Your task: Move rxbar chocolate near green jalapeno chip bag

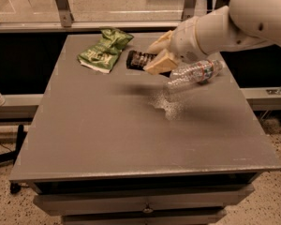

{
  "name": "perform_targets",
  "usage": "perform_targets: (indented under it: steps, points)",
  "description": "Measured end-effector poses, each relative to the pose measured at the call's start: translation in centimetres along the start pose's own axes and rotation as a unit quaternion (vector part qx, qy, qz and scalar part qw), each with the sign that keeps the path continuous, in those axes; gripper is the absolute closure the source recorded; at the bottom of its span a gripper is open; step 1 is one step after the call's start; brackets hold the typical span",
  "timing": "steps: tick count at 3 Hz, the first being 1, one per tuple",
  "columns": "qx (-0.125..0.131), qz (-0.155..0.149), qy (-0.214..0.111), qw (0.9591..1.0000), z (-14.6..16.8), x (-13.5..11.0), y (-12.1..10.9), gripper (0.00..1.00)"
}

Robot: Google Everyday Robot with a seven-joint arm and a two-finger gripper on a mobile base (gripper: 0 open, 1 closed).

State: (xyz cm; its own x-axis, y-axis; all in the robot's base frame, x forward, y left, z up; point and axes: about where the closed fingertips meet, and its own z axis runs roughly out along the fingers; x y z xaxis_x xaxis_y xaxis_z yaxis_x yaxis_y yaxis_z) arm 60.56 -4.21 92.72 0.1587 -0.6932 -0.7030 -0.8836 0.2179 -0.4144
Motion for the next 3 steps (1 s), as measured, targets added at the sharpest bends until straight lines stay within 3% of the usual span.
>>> perform_targets:
  steps: [1, 2, 3]
  points:
    - [0.013, -0.024, 0.000, 0.9996, 3.1, -0.4, -5.4, 1.00]
    - [0.016, -0.057, 0.020, 0.9980, 5.8, -0.2, -9.6, 1.00]
    - [0.006, -0.089, 0.049, 0.9948, 7.9, 0.9, -12.0, 1.00]
